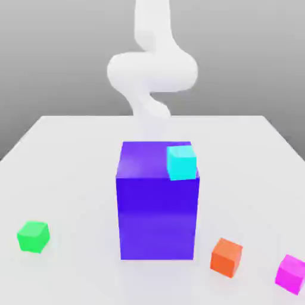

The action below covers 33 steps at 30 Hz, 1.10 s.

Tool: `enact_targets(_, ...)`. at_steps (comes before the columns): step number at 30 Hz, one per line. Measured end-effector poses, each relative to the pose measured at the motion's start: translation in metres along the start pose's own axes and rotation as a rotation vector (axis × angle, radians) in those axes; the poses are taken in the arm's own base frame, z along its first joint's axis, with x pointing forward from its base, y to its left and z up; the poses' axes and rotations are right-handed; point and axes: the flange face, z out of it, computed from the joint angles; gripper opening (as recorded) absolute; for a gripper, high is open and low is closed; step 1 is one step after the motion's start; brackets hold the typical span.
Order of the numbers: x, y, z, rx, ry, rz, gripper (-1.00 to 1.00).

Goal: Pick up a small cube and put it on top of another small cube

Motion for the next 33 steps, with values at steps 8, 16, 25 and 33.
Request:
enact_targets(8,-0.062,-0.041,0.141,-0.120,-0.164,-0.208,0.00)
enact_targets(16,-0.161,-0.054,0.264,-0.199,-0.347,-0.421,0.00)
enact_targets(25,-0.308,-0.033,0.367,-0.244,-0.581,-0.654,0.00)
enact_targets(33,-0.413,0.013,0.438,-0.251,-0.711,-0.760,0.00)
